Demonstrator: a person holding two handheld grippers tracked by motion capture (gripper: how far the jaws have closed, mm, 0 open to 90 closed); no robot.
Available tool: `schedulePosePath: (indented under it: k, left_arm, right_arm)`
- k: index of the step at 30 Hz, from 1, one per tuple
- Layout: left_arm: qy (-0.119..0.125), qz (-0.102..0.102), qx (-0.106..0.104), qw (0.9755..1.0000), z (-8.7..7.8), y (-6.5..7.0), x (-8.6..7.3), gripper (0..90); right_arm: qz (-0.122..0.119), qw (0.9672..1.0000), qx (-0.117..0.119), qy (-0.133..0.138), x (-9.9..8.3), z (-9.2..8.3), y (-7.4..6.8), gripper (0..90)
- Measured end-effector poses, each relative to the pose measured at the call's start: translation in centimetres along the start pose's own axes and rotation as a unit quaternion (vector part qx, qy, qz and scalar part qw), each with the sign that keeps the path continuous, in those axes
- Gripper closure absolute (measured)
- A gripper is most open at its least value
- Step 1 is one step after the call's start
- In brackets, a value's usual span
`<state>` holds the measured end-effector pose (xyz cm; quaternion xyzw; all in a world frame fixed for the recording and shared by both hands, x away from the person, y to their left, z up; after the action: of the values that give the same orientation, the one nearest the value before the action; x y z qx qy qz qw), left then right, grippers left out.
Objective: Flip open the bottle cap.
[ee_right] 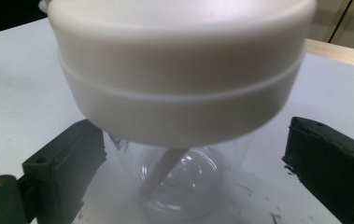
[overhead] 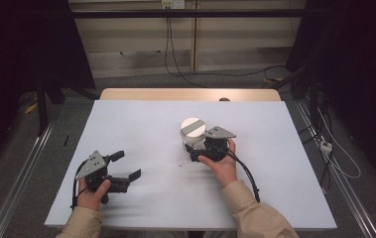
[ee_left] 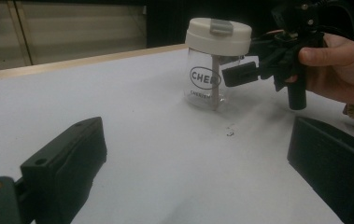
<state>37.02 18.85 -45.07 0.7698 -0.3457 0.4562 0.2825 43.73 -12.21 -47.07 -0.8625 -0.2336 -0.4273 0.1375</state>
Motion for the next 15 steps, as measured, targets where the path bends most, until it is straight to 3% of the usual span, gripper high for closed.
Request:
schedulePosePath:
  k: [5, 15]
  left_arm:
    - [-0.008, 0.002, -0.001, 1.0000, 0.4, 0.2, 0.3, 3.9]
    - [-0.011, -0.012, -0.001, 0.9999, 1.6, 0.5, 1.8, 3.8]
  right_arm:
    - [0.001, 1.0000, 0.000, 0.005, -0.2, -0.4, 0.1, 5.3]
    - [0.003, 1.0000, -0.001, 0.005, -0.4, -0.1, 0.0, 6.5]
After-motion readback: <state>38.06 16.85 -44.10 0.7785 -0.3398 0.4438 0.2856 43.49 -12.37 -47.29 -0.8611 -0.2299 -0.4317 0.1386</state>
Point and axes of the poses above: each handheld gripper's, and its own axes: z roughly forward along the jaws, x roughly out of its top, y roughly to its right, the point moved 4 cm from there along z, roughly forward along the jaws, and after that the axes turned 11 degrees about -y, right-handed, at the moved point
